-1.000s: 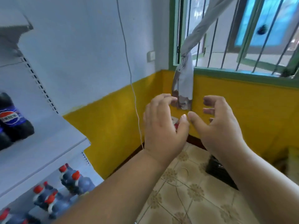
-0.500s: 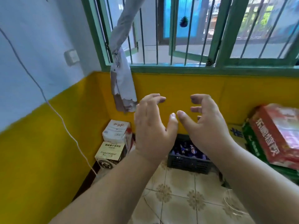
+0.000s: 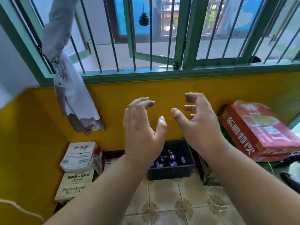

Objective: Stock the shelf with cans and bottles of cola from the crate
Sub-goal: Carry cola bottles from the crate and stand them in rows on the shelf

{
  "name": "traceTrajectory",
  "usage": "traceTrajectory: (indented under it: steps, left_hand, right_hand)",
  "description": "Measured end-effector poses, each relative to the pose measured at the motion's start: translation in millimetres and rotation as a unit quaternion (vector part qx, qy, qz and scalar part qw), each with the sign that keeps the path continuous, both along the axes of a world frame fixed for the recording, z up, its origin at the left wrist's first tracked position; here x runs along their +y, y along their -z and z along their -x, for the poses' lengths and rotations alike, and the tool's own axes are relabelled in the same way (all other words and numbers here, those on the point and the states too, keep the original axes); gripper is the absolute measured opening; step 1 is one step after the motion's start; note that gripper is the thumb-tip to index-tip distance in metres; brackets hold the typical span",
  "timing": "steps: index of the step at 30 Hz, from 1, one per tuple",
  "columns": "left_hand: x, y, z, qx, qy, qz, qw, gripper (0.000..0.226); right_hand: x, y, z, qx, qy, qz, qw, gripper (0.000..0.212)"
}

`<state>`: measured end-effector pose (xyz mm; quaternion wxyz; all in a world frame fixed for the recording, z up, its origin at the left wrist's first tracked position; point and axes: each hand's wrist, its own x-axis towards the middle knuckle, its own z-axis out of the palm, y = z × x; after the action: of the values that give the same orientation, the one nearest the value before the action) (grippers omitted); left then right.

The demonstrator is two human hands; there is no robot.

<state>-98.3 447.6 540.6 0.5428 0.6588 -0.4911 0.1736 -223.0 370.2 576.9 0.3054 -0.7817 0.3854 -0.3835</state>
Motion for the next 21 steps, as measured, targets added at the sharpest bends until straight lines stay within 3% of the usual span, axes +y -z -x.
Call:
traceTrajectory:
  steps: [7,21]
  left_hand:
    - [-95.2,14.3,-22.3,0.009,0.013,-0.042,0.999,0.04]
    - [-301.1,63.3,-77.9,0.01,-0.071,-0.121,0.99,0.037]
  right_hand:
    - [-97.5,26.6,-17.8,0.004,0.016,-0.027,1.0,0.053]
    - [-325.8,84.7,-92.4,0.016,-0.074,-0.087,0.993,0.053]
